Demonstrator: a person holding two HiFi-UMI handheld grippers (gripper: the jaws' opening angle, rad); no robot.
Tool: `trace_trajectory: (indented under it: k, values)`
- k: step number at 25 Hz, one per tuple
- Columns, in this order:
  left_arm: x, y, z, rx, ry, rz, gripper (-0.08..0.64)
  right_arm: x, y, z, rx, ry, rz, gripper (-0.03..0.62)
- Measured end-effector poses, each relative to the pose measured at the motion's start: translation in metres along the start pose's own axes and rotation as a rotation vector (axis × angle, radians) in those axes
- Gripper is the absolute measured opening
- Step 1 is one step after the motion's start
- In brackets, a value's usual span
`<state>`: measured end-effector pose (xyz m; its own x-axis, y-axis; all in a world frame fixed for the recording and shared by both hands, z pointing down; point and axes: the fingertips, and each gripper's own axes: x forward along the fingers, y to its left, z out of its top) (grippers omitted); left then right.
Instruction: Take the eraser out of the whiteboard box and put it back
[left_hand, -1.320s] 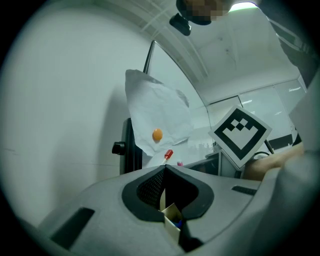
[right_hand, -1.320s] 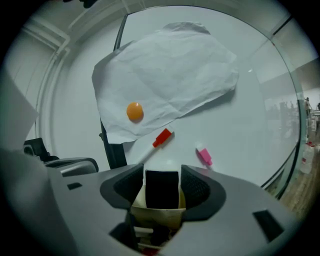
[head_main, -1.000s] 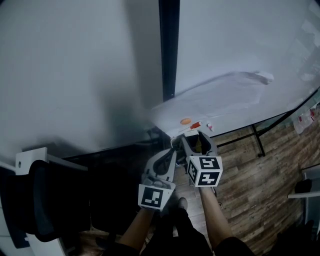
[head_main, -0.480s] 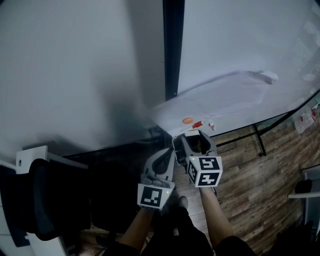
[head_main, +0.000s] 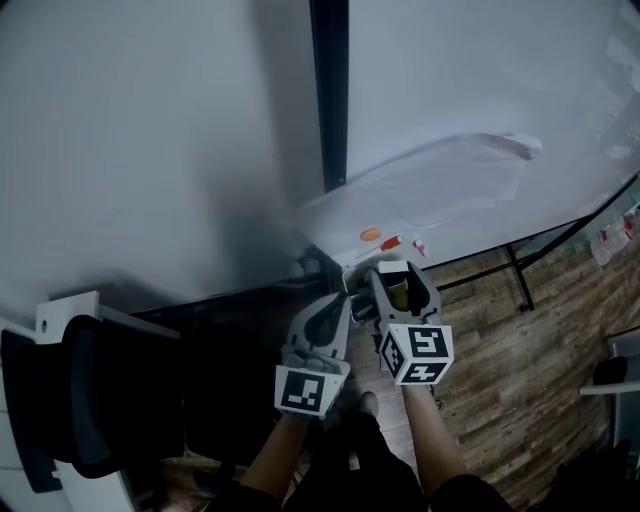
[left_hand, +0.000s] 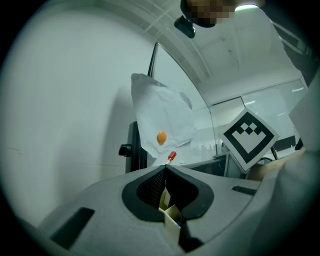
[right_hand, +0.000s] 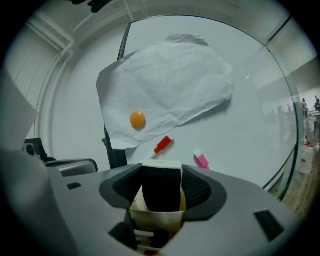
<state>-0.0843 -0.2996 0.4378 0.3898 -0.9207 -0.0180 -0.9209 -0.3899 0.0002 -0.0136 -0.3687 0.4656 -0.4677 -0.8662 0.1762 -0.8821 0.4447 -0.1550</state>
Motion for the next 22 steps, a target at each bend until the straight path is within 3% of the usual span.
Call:
trace_trajectory:
  k: [8, 22]
  values:
    - [-0.012, -0.011, 0.017, 0.019, -0.018, 0.003, 0.005, -0.027, -0.001, 0.037, -0.005, -0.117, 0.019, 0.238]
    - [-0.053, -0.046, 0.092, 0.112, -0.113, -0.009, 0.005, -0.125, 0.008, 0.12, -0.026, -0.315, 0.06, 0.238]
